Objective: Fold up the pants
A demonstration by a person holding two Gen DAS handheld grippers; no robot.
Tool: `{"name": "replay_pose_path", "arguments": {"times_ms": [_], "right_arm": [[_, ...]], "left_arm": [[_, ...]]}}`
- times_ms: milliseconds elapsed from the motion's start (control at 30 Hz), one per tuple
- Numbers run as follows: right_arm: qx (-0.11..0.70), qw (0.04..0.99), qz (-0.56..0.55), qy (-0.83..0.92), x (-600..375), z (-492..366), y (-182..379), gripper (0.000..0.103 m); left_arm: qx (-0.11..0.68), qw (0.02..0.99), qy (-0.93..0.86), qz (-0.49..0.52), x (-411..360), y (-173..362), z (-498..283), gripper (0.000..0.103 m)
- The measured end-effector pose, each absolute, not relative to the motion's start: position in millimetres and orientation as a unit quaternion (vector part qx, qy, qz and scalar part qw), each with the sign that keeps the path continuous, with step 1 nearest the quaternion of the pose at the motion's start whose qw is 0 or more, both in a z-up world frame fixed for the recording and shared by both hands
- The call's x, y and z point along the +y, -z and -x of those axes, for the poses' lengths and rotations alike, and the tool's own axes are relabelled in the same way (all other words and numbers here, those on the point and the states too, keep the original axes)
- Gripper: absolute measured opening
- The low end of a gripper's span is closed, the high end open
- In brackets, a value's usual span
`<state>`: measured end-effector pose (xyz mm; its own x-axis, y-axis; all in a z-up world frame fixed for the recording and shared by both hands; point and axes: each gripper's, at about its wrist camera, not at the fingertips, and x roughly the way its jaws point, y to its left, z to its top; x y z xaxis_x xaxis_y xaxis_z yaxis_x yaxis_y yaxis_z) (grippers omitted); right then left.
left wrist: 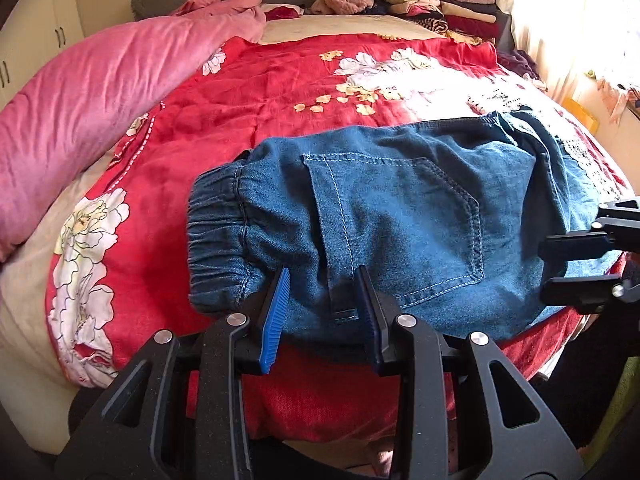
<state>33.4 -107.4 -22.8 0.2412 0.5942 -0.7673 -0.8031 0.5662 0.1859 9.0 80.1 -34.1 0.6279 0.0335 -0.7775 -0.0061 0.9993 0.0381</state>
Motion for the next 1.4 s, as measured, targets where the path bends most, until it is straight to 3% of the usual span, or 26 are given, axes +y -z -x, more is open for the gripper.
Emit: {"name": "replay_pose_path", "arguments": {"times_ms": [200,333,400,467,633,900,1000,1400], "right_arm": [[0.494,0.757,0.115,-0.411,-105,-50,56,0.033],[0.482,0.762,0.094,-0.422,-111,-47,48,0.033],[0.467,0.771,0.083,-0.424,-117,-45,39,0.037],[0.455,0.784,0.073,-0.416,-128,-45,29,0.048],[0.434,0.812,0.049,-0.386,-152,-51,11,0.055],[0.396,0.860,0.035,-0.319,-188,-62,-13,0.077],[0.383,0.874,0.030,-0.297,-199,-65,-18,0.078],[0.363,0.900,0.016,-0.243,-235,-94,-36,0.078]], "left_arm": [[0.427,0.904,-0.005,-0.005,82,37,-10,0.026],[0.415,0.910,0.007,0.025,87,28,-5,0.027],[0.410,0.911,0.010,0.032,87,23,-2,0.032],[0.402,0.915,0.011,0.035,86,16,2,0.033],[0.387,0.921,0.022,0.034,76,-1,8,0.041],[0.372,0.928,0.037,0.018,52,-20,7,0.072],[0.375,0.926,0.046,0.014,41,-20,1,0.078],[0.405,0.908,0.104,-0.011,-9,-5,-22,0.079]]}}
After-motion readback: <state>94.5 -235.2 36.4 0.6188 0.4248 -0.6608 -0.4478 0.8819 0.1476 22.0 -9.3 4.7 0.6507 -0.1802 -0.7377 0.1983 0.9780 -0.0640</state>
